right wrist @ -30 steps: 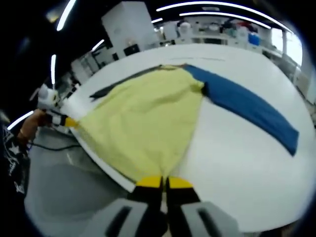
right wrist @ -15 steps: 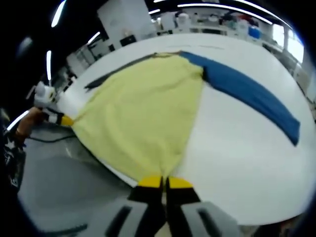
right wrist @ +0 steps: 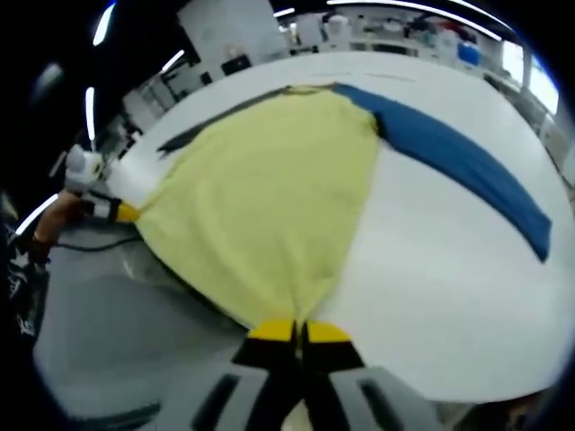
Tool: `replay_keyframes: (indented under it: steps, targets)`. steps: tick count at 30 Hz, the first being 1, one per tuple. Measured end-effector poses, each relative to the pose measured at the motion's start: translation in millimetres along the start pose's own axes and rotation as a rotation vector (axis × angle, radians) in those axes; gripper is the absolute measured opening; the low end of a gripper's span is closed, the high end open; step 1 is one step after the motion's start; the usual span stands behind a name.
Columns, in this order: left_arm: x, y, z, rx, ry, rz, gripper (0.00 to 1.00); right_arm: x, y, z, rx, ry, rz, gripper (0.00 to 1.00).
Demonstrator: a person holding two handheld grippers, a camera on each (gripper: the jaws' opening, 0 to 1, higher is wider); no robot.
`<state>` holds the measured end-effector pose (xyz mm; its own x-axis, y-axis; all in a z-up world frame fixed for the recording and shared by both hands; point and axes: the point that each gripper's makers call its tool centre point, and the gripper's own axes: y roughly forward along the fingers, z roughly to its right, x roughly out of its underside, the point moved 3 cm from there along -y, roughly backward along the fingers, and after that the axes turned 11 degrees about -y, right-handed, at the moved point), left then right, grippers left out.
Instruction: Fold the garment on the visible template until the final outline fits inside the template.
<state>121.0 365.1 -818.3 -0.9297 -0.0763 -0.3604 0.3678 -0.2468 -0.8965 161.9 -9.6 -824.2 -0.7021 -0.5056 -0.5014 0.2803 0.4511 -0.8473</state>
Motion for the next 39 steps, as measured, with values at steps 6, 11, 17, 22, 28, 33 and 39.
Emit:
replay_keyframes:
  steps: [6, 11, 17, 22, 28, 33, 39]
  targets:
    - [0.6, -2.0, 2.4, -0.008, 0.002, 0.008, 0.00, 1.1, 0.0, -1.0, -0.001, -0.008, -0.007, 0.00]
    - [-4.7, -4.1, 2.2, -0.005, 0.017, 0.044, 0.02, 0.1, -0.8, -0.8, 0.008, -0.018, 0.004, 0.01]
    - [-12.4, -5.3, 9.3, 0.038, 0.050, 0.103, 0.20, -4.5, -6.7, 6.3, 0.048, -0.015, 0.031, 0.26]
    - [-20.5, -4.5, 9.4, 0.051, 0.080, 0.156, 0.35, -10.5, -9.9, 9.6, 0.059, -0.005, 0.066, 0.43]
    - [-31.4, -6.9, 13.9, 0.057, 0.110, 0.227, 0.51, -18.5, -14.9, 20.6, 0.090, 0.034, 0.128, 0.65]
    - [-38.5, -9.3, 14.8, 0.061, 0.128, 0.280, 0.63, -22.2, -19.0, 37.8, 0.119, 0.074, 0.166, 0.74]
    - [-47.0, -13.3, 15.2, 0.049, 0.153, 0.332, 0.81, -26.0, -31.3, 73.7, 0.203, 0.125, 0.209, 0.76]
